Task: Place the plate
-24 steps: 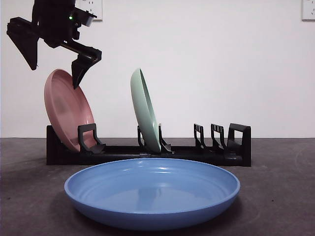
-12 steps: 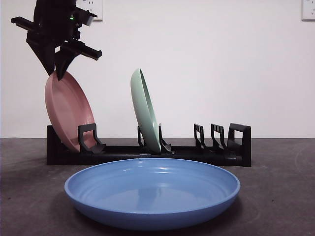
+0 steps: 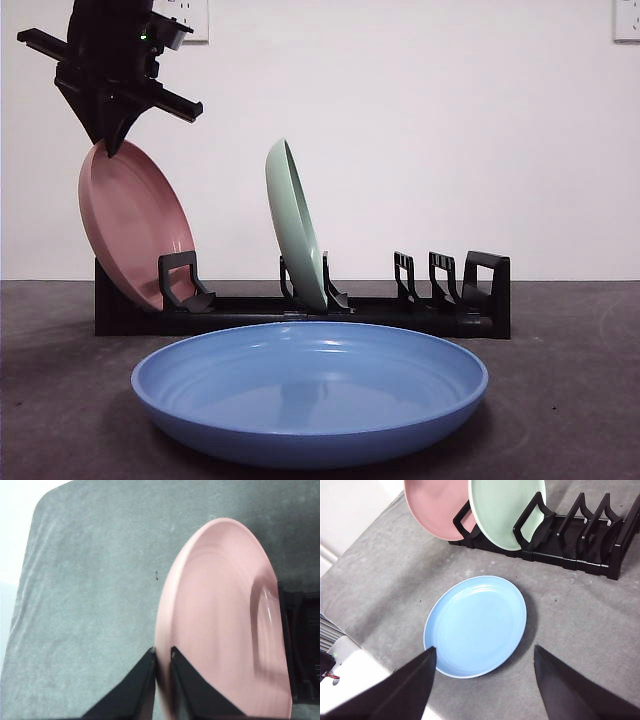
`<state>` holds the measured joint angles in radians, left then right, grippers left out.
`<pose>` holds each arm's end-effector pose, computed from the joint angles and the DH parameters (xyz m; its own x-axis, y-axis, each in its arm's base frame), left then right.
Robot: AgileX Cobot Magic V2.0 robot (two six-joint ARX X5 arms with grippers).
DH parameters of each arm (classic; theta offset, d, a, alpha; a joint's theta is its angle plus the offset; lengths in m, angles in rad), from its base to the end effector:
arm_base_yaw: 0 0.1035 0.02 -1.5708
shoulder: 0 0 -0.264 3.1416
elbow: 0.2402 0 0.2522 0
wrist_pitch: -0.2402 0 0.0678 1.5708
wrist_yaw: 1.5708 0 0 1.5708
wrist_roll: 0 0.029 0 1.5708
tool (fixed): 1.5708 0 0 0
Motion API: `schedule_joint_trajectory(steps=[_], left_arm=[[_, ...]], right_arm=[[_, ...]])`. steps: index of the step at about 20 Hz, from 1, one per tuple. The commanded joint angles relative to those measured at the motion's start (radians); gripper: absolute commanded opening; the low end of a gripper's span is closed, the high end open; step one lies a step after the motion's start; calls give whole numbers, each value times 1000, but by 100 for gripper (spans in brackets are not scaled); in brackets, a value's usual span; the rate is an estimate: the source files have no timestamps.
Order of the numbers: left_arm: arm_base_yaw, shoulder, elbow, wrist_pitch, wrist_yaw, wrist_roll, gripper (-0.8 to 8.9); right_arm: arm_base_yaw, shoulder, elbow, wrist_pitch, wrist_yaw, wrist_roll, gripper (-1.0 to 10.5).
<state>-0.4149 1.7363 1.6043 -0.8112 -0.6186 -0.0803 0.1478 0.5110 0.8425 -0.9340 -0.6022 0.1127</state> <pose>0.3435 -0.1329 0.3171 0.6716 0.3378 -0.6594 -0.0427 0.9062 0.4208 0.0741 0.0276 0.3171 0.5882 0.6603 -0.4670 -0.5162 0.7510 0.4116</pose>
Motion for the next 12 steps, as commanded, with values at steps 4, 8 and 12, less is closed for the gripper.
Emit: schedule_joint_trajectory(steps=[4, 8, 12], left_arm=[[-11, -11, 119, -58, 8, 43, 14], [-18, -49, 201, -157, 8, 41, 14], [-26, -128, 227, -217, 9, 41, 14]], right_arm=[[0, 2, 5, 10, 0, -1, 309], [0, 2, 5, 18, 1, -5, 309], [0, 2, 5, 18, 1, -9, 309]])
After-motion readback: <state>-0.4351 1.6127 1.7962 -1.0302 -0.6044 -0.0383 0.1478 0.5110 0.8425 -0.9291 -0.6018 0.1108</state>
